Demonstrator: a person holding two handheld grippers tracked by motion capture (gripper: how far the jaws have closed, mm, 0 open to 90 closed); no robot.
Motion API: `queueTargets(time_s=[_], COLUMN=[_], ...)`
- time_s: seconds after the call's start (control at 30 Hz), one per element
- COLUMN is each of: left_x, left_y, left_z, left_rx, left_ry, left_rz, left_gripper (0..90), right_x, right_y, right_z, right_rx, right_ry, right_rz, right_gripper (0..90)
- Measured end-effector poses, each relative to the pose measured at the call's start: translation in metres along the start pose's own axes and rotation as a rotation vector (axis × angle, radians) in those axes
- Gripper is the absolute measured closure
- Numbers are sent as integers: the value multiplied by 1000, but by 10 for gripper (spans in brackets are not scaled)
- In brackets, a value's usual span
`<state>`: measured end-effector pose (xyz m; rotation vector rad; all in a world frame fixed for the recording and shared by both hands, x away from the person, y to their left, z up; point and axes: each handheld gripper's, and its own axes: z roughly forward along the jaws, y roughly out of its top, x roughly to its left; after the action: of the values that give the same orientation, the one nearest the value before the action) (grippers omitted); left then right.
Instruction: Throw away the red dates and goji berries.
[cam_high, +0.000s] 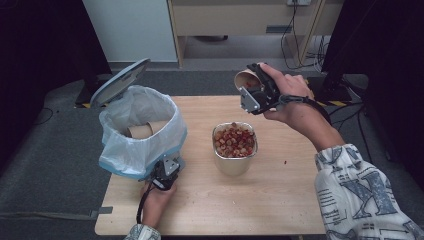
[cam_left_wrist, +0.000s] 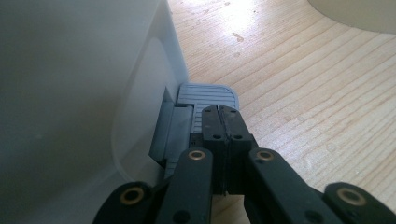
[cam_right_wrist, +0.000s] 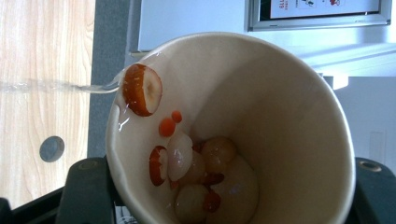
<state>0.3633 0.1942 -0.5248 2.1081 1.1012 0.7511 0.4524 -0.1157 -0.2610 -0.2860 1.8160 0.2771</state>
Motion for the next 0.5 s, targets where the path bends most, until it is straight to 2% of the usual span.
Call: queueTargets(time_s=[0.13,0.5], left_x=[0,1], left_y=[0,0], left_z=[0,0], left_rx=[0,2], left_ry=[-1,-5], left_rz=[0,-2], left_gripper=[891,891], right_x=[2,4], right_y=[1,3], right_z=[0,0], right_rx=[5,-11], right_ry=[-4,-22], right_rz=[-26,-53], right_gripper=[330,332])
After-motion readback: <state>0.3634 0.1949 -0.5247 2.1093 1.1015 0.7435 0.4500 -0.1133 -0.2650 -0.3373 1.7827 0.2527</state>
